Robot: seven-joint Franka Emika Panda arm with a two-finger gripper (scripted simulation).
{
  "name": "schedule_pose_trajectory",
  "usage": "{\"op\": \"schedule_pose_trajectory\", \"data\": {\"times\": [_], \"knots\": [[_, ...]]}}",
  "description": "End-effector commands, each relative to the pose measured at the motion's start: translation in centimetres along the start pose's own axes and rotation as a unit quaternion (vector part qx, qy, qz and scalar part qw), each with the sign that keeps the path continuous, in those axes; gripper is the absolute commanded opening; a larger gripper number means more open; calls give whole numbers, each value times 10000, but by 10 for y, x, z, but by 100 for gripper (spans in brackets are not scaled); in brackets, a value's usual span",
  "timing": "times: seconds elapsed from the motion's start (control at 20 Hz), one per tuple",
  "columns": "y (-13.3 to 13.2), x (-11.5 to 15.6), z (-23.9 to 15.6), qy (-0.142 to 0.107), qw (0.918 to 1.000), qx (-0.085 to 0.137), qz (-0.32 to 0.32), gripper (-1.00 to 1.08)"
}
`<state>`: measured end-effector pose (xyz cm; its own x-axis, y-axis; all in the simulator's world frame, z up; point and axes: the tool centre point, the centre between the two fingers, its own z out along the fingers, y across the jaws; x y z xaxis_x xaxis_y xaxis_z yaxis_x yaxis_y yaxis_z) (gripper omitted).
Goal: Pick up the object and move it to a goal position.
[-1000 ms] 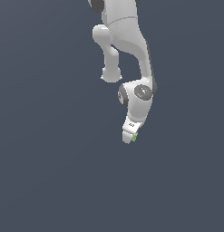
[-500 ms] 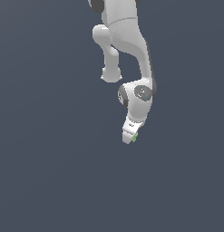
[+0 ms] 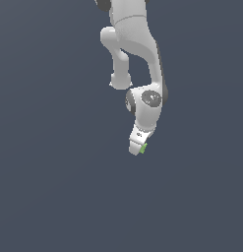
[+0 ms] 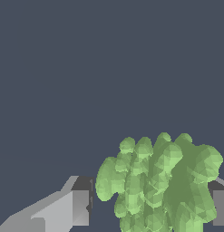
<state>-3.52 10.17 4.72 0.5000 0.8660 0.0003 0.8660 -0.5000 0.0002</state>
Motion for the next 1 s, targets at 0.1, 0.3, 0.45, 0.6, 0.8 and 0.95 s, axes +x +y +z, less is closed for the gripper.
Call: {"op": "schedule_pose_trajectory", "data": {"times": [0.1,0.3,0.45,0.6,0.8,0.95], "knots": [[12,-22,-16,1,10000,-4,7,-100],[28,-50,-37,1,10000,-4,7,-100],[42,-76,-57,1,10000,-4,7,-100],[58,-104,-78,3,10000,-1,5,-100],[80,-143,-108,6,10000,1,4,-100],[96,-171,-130,9,10000,2,3,-100]]}}
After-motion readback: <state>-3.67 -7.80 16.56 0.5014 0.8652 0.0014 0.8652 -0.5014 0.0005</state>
